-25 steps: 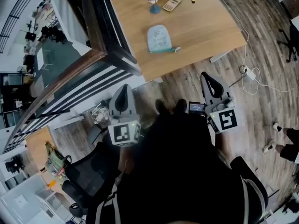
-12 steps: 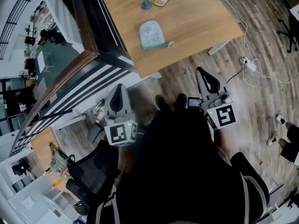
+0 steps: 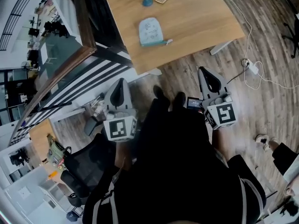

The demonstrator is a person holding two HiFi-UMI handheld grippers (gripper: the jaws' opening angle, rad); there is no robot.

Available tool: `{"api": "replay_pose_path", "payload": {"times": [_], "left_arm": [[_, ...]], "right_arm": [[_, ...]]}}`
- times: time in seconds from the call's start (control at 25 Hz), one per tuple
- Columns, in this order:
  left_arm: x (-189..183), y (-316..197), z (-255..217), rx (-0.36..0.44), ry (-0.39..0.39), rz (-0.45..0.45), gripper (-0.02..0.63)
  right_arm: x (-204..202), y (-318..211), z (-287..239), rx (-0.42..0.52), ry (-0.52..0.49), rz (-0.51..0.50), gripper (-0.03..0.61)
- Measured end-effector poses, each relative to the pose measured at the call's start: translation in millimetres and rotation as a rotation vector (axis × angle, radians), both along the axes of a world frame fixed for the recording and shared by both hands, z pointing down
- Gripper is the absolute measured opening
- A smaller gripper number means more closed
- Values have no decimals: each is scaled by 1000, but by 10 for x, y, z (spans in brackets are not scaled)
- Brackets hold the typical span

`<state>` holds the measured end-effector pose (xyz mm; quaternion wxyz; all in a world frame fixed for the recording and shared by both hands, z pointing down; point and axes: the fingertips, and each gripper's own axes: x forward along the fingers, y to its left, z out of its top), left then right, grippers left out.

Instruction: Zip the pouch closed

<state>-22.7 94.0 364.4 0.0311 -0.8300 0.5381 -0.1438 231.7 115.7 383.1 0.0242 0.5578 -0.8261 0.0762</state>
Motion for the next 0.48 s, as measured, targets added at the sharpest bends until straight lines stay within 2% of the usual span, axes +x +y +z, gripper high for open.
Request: {"api": "replay_pose_path", "payload": {"times": [0.24, 0.48], "left_arm": [[67, -125, 30, -24, 24, 9, -2], [-31, -418, 255, -48, 51, 40, -2]], "right_arm": [[-28, -143, 196, -83, 15, -13, 15], [10, -426, 261, -96, 58, 26, 15]]}}
